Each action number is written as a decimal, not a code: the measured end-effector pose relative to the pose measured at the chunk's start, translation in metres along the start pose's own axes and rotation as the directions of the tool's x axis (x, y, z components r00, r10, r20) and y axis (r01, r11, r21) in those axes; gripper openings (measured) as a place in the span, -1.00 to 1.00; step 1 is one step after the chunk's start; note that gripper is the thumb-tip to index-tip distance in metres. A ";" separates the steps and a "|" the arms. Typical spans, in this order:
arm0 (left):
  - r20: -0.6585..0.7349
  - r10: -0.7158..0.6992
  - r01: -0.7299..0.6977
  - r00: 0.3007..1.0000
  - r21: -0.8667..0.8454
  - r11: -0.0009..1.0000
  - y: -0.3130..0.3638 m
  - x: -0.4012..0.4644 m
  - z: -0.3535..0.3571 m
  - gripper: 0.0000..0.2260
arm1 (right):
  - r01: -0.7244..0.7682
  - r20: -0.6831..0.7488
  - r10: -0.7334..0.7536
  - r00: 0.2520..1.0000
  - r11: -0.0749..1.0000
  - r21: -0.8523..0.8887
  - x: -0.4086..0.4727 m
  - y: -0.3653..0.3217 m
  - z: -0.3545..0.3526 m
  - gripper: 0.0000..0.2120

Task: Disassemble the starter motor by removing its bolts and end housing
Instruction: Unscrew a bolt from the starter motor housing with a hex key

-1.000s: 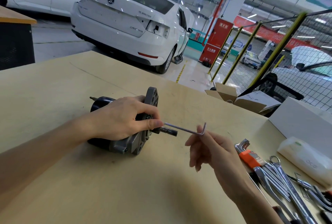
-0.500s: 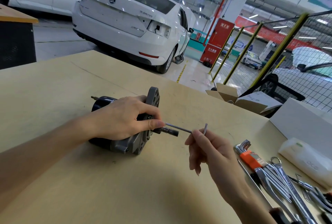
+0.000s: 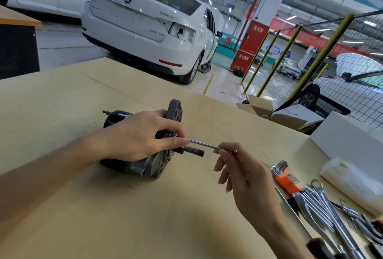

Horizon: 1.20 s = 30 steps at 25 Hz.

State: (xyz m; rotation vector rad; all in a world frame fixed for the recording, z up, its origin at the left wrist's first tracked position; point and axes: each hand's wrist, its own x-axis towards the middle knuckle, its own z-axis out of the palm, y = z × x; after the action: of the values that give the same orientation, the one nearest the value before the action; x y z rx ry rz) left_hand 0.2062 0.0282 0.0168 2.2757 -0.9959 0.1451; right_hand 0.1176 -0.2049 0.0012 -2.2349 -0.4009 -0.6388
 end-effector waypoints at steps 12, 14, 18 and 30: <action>-0.004 0.019 -0.019 1.000 0.015 1.000 0.002 0.000 -0.002 -0.77 | -0.266 0.124 0.236 0.964 0.859 0.436 0.002 -0.015 -0.005 -0.51; -0.007 0.019 -0.019 1.000 0.008 1.000 0.002 0.000 -0.002 -0.75 | -0.355 0.195 0.296 0.935 0.778 0.519 0.005 -0.018 -0.010 -0.53; -0.005 0.023 -0.023 1.000 0.017 1.000 0.002 0.000 -0.002 -0.75 | -0.412 0.261 0.319 0.911 0.711 0.570 0.008 -0.021 -0.012 -0.57; -0.004 0.025 -0.025 1.000 0.005 1.000 0.001 0.000 -0.001 -0.77 | -0.356 0.224 0.277 0.934 0.763 0.539 0.004 -0.016 -0.012 -0.70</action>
State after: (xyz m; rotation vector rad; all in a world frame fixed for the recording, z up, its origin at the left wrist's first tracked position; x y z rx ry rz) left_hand 0.2056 0.0279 0.0182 2.2671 -1.0226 0.1631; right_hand 0.1100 -0.2030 0.0194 -1.7003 -0.2250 -0.1487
